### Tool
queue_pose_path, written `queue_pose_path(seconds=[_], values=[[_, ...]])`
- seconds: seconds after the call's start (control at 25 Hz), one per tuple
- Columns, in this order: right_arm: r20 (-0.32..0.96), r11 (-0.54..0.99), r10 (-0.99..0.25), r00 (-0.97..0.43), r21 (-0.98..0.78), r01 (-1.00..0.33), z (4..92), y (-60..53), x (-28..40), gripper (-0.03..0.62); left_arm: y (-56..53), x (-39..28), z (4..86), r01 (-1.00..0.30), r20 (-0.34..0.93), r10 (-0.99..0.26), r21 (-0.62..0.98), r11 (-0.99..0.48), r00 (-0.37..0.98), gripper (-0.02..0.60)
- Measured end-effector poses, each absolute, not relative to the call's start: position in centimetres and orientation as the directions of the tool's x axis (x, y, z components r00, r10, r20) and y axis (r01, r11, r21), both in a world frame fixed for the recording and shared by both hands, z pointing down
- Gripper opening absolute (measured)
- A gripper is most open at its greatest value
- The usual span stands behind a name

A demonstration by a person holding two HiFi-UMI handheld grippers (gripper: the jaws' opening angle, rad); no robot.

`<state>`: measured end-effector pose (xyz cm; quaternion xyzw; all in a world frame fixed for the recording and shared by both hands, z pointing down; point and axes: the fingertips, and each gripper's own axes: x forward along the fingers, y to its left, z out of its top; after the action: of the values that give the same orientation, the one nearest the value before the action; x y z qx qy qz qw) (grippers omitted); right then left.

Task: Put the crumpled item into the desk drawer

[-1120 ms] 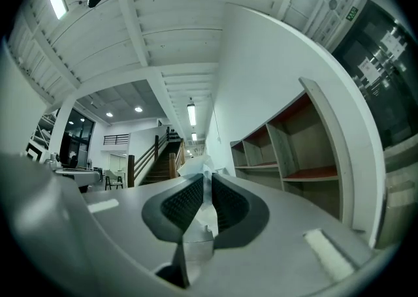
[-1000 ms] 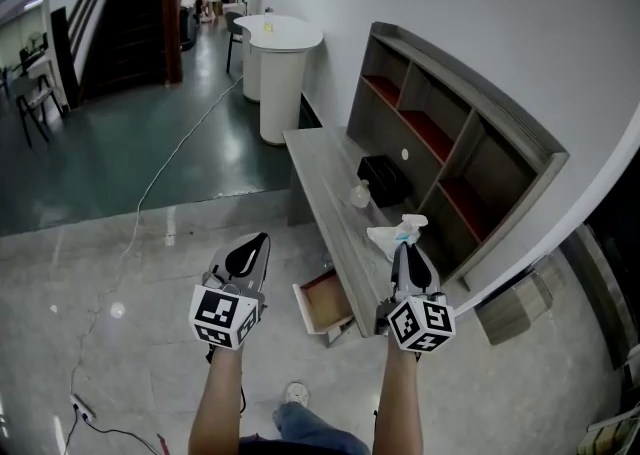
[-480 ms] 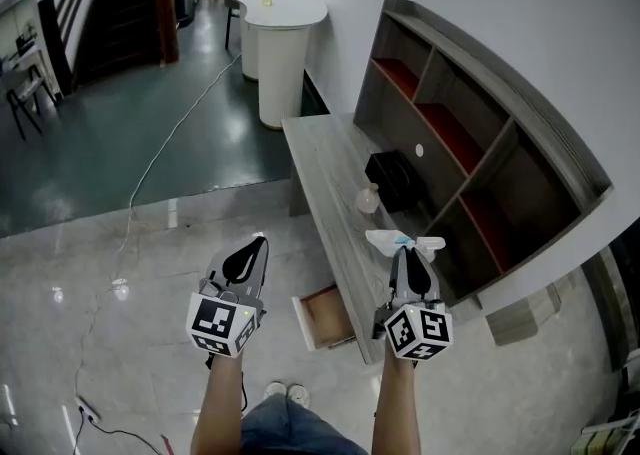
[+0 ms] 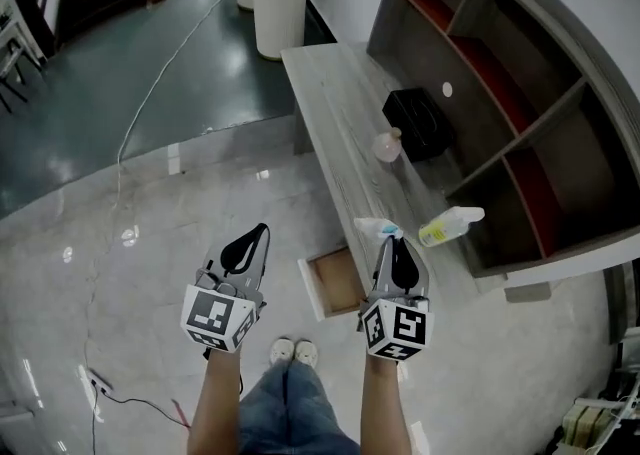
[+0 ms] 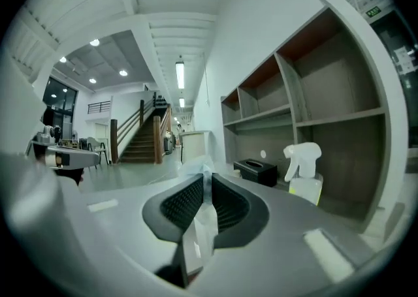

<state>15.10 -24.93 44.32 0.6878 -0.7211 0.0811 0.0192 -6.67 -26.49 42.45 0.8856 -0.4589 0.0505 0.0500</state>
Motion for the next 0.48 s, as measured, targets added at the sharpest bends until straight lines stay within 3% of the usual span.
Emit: queue_pose_path(seconds=[0.2, 0.48], values=[[0.299, 0.000, -0.954, 0.000, 0.002, -1.000, 53.2, -23.2, 12.6, 0.051, -25.9, -6.1, 50.5, -0.804, 0.247, -0.768, 0.108, -0.584, 0.591, 0.000], [0.437, 0.061, -0.900, 0.005, 0.135, -0.989, 63.4, -21.1, 8.1, 0.051, -24.4, -7.6, 59.8, -0.807, 0.343, -0.734, 0.162, -0.568, 0.586, 0.000]])
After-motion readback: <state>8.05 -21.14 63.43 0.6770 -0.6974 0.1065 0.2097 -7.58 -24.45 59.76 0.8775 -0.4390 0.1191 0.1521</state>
